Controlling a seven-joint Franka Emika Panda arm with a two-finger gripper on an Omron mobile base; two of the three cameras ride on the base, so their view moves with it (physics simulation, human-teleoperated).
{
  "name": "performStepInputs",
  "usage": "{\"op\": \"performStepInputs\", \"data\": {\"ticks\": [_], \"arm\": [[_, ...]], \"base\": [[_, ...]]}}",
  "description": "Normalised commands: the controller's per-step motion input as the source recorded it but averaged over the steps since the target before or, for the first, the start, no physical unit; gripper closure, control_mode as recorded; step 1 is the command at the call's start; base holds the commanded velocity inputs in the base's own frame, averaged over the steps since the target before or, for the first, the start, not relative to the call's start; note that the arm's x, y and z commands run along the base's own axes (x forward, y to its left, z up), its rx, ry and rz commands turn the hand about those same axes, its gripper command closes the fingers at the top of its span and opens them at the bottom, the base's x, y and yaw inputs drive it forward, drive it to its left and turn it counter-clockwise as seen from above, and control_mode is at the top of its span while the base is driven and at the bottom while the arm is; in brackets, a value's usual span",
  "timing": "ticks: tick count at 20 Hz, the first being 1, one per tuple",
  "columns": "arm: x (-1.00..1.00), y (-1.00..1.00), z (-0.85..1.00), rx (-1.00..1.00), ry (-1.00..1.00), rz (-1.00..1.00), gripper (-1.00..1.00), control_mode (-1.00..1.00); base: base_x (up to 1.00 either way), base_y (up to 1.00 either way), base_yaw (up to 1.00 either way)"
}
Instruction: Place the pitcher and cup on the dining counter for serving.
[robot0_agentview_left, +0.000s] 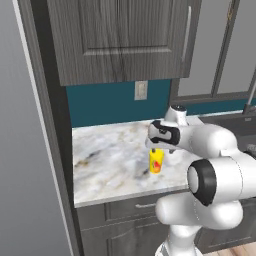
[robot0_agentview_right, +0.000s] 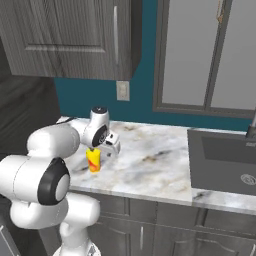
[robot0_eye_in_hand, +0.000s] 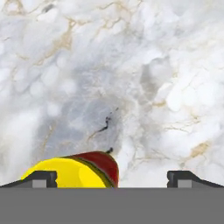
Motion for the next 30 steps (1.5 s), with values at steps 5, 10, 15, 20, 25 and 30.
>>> {"op": "performStepInputs", "data": {"ticks": [5,10,15,20,25,30], "arm": [[0.0,-0.09,-0.36,0.0,0.04,0.0,-1.0,-1.0],[0.0,0.0,-0.38,0.0,0.05,0.0,1.0,-1.0],[-0.01,0.0,-0.35,0.0,0.04,0.0,1.0,-1.0],[-0.02,0.0,-0.02,0.0,0.0,0.0,1.0,-1.0],[-0.03,0.0,0.0,0.0,-0.01,0.0,1.0,-1.0],[-0.37,0.05,0.28,0.0,-0.24,0.0,1.0,-1.0]], "base": [[0.0,0.0,0.0],[0.0,0.0,0.0],[0.0,0.0,0.0],[0.0,0.0,0.0],[0.0,0.0,0.0],[0.0,0.0,0.0]]}}
